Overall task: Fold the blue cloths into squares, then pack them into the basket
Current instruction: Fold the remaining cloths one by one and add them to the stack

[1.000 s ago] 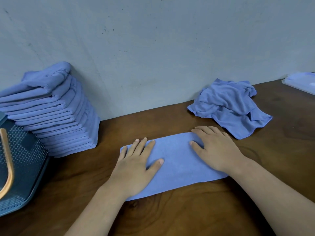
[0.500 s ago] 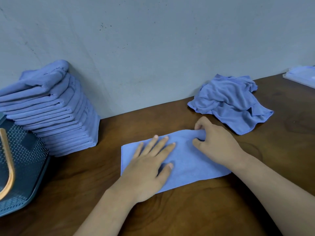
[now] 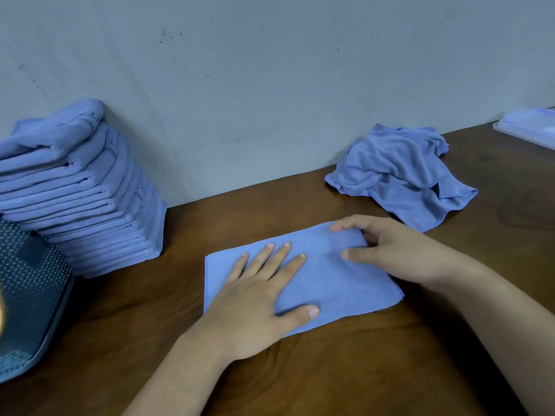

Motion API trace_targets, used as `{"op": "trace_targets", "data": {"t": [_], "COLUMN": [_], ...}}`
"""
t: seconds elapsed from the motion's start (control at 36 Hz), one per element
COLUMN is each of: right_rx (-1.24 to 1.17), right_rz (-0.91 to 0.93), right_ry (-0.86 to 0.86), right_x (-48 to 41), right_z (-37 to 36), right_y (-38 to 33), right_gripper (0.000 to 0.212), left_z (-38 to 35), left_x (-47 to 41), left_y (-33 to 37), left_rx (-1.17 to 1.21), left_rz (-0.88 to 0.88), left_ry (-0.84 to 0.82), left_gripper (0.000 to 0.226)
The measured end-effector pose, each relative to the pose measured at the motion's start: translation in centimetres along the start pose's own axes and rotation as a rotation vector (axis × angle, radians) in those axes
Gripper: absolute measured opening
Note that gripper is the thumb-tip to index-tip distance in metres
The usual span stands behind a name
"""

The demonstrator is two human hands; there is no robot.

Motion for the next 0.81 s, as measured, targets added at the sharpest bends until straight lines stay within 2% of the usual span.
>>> {"op": "trace_targets", "data": {"t": [0.11,0.22,0.39,0.5,0.58,0.64,0.69,0.72,0.81], "right_rx": [0.264,0.391,0.521,0.583,0.456,0.247,0.137,0.132,0.176], "right_rz": [0.100,0.130,0.055,0.101,0.115,0.077,0.044,0.042,0.050], "right_ry": [0.130,0.194,0.149,0.177,0.216,0.193,0.121,0.085,0.066], "right_x": [-0.1,-0.4,-0.6,-0.8,-0.8,-0.9,-1.0,-1.0,-0.9], "right_z": [-1.2,-1.5,-0.6,-0.9,-0.9,-0.6,-0.5,-0.5,-0.6], "right_y": [0.4,0.4,0.1,0.6,1.0,0.8,0.8,0.9,1.2], "right_gripper": [0.065,0.068,0.069,0.071,0.062,0.044,0.028,0.027,0.043], "left_z": [-0.1,-0.1,0.1,0.1,0.0,-0.2,-0.2,-0.3,0.0], "left_x": [0.0,0.0,0.1,0.0,-0.1,-0.1,-0.1,-0.2,0.0], "left_y": [0.0,0.0,0.0,0.1,0.0,0.0,0.0,0.1,-0.1], "left_rx": [-0.005,-0.008,0.002,0.003,0.002,0.001,0.011,0.022,0.116], "left_rz": [-0.001,-0.002,-0.012,-0.006,-0.002,0.005,0.010,0.008,0.008], "left_ry": [0.007,0.010,0.021,0.032,0.036,0.038,0.042,0.046,0.109], "left_gripper": [0.084,0.084,0.078,0.074,0.076,0.076,0.076,0.076,0.070]}}
Point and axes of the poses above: each hand's wrist, its own x-axis away from the middle knuckle, its own z-axis out of the back of the hand, y = z × x, the point moved 2 cm from there along -x, towards the middle knuckle, and after that the axes turned 5 degrees about y, right-handed, at the moved point
